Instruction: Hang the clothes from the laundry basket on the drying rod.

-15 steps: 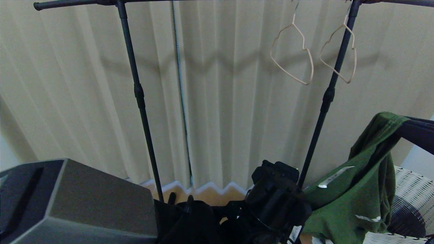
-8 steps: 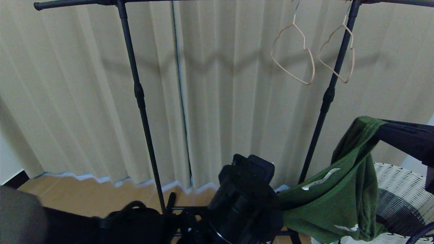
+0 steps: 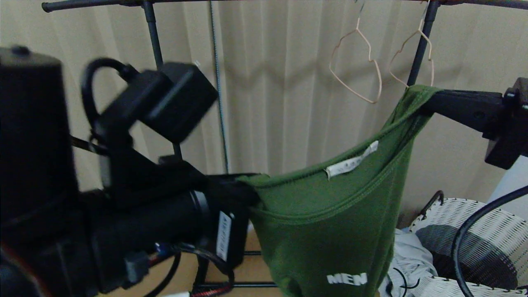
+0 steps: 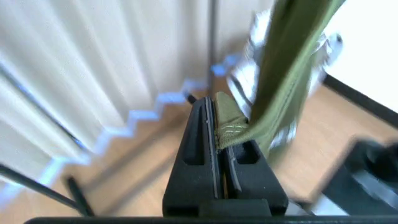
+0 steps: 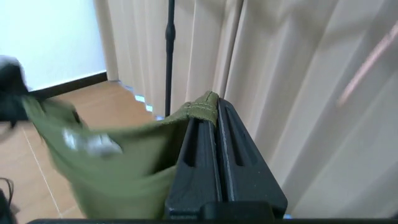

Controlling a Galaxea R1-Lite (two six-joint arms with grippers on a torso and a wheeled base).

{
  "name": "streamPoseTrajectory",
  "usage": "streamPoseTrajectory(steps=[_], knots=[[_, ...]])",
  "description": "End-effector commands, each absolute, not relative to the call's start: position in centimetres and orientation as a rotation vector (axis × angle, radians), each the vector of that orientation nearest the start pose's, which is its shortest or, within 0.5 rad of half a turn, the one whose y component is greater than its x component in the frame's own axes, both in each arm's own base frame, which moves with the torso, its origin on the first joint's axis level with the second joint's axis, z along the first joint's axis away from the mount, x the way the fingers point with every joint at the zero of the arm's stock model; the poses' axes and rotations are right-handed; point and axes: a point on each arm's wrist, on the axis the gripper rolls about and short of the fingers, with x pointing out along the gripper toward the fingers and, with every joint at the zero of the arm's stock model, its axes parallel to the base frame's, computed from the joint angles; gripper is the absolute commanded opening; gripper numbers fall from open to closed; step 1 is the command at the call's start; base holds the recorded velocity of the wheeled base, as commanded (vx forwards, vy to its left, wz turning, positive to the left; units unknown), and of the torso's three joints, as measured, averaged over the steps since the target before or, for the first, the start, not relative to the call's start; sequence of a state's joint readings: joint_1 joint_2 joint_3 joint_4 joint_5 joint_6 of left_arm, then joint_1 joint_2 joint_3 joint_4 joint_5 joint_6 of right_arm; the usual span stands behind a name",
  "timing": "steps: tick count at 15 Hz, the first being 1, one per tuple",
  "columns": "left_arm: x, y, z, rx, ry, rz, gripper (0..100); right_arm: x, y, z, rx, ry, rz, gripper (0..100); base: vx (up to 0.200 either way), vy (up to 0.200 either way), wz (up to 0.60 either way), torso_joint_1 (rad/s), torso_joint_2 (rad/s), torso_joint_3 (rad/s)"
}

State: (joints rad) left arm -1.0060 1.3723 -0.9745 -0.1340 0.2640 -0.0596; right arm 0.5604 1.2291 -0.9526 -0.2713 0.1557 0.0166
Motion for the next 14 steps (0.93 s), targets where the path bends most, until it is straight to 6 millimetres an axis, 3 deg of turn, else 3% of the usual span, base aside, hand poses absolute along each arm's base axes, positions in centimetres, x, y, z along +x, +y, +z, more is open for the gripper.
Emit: streamPoseTrajectory(steps=[1, 4, 7, 11, 14], knots=[[13.8, -15.5, 29.6, 0.12, 0.133, -0.614, 0, 17.3, 11.2, 30.7, 0.012, 0.028, 0.715, 0, 0.0, 0.0, 0.0, 0.0, 0.0, 0.0], [16.1, -14.1, 28.9, 0.21, 0.144, -0.498, 0, 17.9, 11.4, 30.1, 0.005, 0.054, 0.704, 0, 0.0, 0.0, 0.0, 0.0, 0.0, 0.0], [17.9, -14.3, 27.7, 0.226, 0.199, -0.457, 0, 18.9, 11.1, 28.7, -0.004, 0.106, 0.66, 0, 0.0, 0.0, 0.0, 0.0, 0.0, 0.0], [17.5, -14.4, 29.0, 0.197, 0.164, -0.589, 0, 19.5, 10.3, 28.6, -0.003, 0.114, 0.614, 0, 0.0, 0.0, 0.0, 0.0, 0.0, 0.0], [17.1, -13.2, 29.7, 0.184, 0.178, -0.691, 0, 20.4, 9.6, 28.6, -0.001, 0.117, 0.566, 0, 0.0, 0.0, 0.0, 0.0, 0.0, 0.0]])
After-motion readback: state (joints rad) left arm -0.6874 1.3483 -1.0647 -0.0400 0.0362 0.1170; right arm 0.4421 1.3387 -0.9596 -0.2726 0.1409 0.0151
